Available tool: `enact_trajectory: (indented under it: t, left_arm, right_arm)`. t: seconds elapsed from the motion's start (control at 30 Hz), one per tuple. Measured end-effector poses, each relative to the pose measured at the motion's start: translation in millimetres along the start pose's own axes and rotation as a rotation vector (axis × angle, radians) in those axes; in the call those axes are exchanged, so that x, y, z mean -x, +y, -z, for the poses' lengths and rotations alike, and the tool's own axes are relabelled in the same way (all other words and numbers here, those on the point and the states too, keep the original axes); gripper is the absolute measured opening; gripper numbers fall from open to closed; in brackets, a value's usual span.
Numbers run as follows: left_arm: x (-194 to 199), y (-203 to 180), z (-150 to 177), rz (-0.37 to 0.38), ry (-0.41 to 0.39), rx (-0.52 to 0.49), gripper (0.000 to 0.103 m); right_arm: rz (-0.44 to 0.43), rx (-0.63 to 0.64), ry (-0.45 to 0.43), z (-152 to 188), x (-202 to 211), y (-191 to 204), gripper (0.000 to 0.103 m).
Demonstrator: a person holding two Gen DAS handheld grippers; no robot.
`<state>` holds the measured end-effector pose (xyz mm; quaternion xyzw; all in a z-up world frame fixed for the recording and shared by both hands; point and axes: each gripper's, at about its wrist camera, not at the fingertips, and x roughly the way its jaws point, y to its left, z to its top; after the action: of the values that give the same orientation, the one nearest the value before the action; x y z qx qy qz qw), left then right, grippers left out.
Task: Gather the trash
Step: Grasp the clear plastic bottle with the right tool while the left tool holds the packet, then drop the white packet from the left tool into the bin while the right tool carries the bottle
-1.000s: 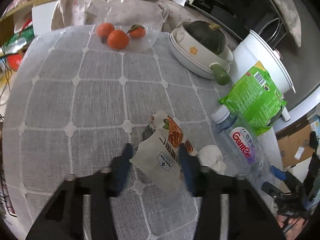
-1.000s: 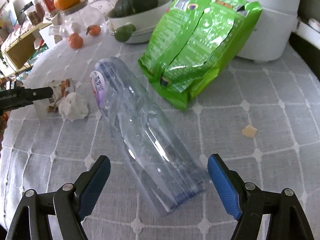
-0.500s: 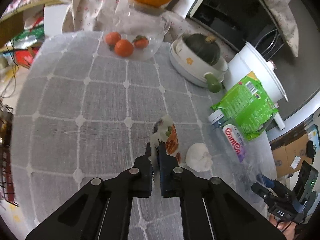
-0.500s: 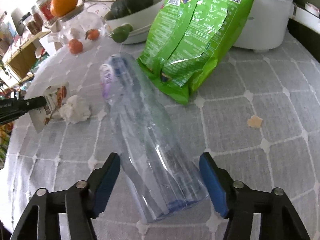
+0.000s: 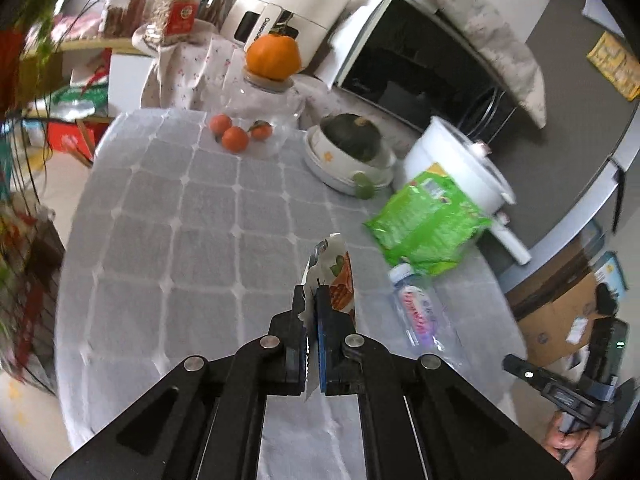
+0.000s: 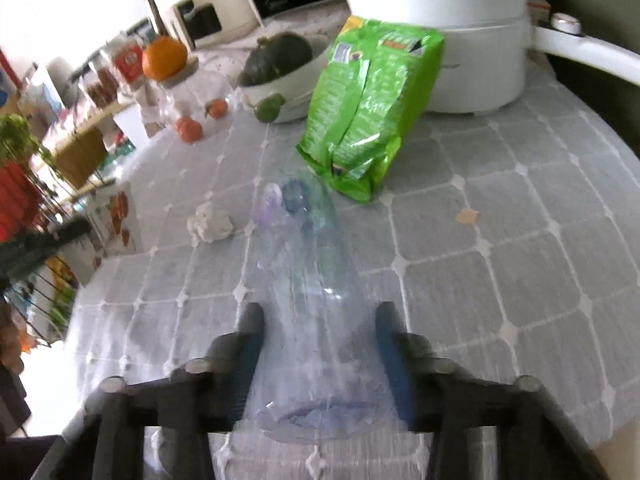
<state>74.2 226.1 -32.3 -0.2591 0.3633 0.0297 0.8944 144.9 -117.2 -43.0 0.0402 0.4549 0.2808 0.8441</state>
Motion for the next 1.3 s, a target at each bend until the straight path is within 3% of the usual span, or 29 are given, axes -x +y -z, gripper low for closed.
enact_trajectory:
  t: [0.07,0.1,0.2,0.27,0.3,0.33,0.37,0.5,0.67,0.77,0.87,1.07,1.3]
  left_arm:
    - [4.6,-6.3,9.7,0.021,-0.002,0.013,0.003]
    - [5.9,-9.5,15.6,0.029,0.004,0.012,0.003]
    - [5.6,-16.9,27.1,0.042,0.027,0.012,0.003]
    - [6.2,-19.5,34.1,0.052,0.037,0.025,0.003]
    - [7.2,-20.4,36.8,0.054,0.035,0.029,0.003]
    - [7.8,-21.0,38.9,0.055,0.034,0.029,0.003]
    - [8.1,-21.7,41.1,0.056,0.033,0.026,0.003]
    - [7.6,-26.4,46.9,0.046,0.041,-0.01,0.003]
    - [10.3,-32.7,50.1,0.045,0.037,-0.06,0.003]
    - [14.8,-38.4,51.1,0.052,0.025,-0.09,0.003]
    - [18.9,-43.5,51.4,0.061,0.013,-0.11,0.003]
    - [29.0,-50.0,49.9,0.088,-0.013,-0.119,0.003]
    - [30.6,-69.7,56.0,0.149,-0.005,-0.138,0.003]
  right_arm:
    - [0.038,-0.011,0.003,4.0,3.4,-6.7,0.001]
    - [0.075,-0.007,0.01,8.1,2.9,-10.5,0.006]
    - [0.057,-0.074,0.07,18.9,-0.7,-25.4,0.01]
    - [0.031,-0.096,0.078,22.2,1.2,-26.6,0.033]
    - [0.011,-0.105,0.073,23.1,2.9,-25.2,0.057]
    - [-0.009,-0.11,0.065,23.7,3.8,-21.7,0.074]
    - [-0.026,-0.11,0.058,25.0,4.5,-18.6,0.077]
    - [-0.047,-0.087,0.103,34.8,-14.1,-3.7,0.078]
    - [0.057,-0.029,0.211,50.7,-54.6,3.5,0.078]
    - [0.053,-0.012,0.229,54.5,-61.4,4.5,0.067]
    - [0.069,0.014,0.18,52.6,-46.9,6.7,0.067]
    - [0.079,0.02,0.003,39.2,25.3,-0.5,0.065]
    - [0.122,-0.06,-0.134,40.2,102.4,-30.3,0.064]
